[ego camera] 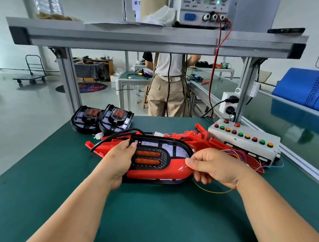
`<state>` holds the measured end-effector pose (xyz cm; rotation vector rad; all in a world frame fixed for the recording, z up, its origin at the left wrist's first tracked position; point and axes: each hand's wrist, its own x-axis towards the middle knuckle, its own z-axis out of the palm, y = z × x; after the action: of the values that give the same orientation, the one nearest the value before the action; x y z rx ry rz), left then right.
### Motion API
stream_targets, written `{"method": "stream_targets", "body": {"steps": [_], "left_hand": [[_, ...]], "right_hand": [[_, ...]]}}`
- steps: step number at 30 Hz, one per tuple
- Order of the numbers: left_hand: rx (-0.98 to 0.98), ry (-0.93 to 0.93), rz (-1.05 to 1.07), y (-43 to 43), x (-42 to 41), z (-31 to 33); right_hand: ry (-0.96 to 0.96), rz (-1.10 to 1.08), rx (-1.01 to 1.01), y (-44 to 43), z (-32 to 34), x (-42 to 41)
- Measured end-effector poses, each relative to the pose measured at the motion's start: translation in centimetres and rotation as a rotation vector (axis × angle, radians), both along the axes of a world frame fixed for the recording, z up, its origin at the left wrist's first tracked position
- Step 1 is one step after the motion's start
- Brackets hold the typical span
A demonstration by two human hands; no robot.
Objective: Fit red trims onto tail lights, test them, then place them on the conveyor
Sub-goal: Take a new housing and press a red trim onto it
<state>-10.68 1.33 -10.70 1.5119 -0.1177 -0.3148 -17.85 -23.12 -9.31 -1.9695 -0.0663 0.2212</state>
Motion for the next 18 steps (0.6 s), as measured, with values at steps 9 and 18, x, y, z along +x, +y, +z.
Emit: {"method": "stream_targets", "body": {"steps": [9, 18], "left_hand": [[0.027, -0.06, 0.014, -0.27, 0.5, -0.55], [0.061, -0.13, -0.014, -0.38, 0.5, -0.62]], "right_hand": [[0.066, -0.06, -0.253, 0.0, 0.07, 0.14], [0.193, -0.084, -0.158, -0.04, 0.13, 0.18]]}}
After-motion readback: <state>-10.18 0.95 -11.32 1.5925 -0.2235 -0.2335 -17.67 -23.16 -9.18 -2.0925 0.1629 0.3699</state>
